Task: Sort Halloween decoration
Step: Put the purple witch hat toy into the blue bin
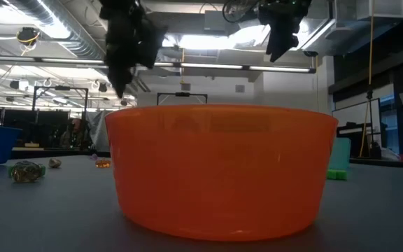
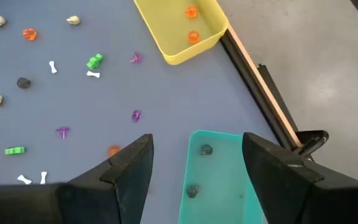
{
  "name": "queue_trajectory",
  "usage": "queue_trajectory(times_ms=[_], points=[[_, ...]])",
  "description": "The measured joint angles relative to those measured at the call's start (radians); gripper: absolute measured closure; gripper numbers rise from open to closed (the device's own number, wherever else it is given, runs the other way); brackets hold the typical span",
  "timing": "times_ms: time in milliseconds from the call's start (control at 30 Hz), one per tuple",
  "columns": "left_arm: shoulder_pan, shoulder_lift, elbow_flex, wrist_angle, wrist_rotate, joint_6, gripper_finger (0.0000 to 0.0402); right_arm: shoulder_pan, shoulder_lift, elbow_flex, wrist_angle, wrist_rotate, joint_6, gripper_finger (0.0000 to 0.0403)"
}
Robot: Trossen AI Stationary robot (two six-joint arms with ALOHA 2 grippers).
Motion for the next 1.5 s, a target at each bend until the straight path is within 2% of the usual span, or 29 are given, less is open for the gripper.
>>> queue_trajectory(times_ms=[67,233,300,500,600,833,1167,1500], points=[[0.0,0.0,-0.048,0.031,-0.045,0.019,0.023,0.0,0.0,0.0,0.009,0.0,0.0,0.0157],[0.013,0.0,-0.153,0.151,-0.255,0.023,0.023,0.0,0.0,0.0,0.022,0.0,0.0,0.0157],[0.033,0.0,-0.19,0.194,-0.292,0.023,0.023,0.0,0.0,0.0,0.022,0.0,0.0,0.0157],[0.146,0.0,-0.292,0.328,-0.296,0.008,0.023,0.0,0.0,0.0,0.022,0.0,0.0,0.0157],[0.206,0.0,-0.328,0.421,-0.298,-0.043,0.023,0.0,0.0,0.0,0.025,0.0,-0.001,0.0157],[0.304,0.0,-0.406,0.527,-0.298,-0.166,0.023,0.0,0.0,0.0,0.025,0.0,-0.001,0.0157],[0.314,0.0,-0.533,0.652,-0.296,-0.243,0.023,0.0,0.0,0.0,0.037,0.0,-0.001,0.0157],[0.314,0.0,-0.537,0.697,-0.295,-0.275,0.023,0.0,0.0,0.0,0.036,0.0,-0.001,0.0157]])
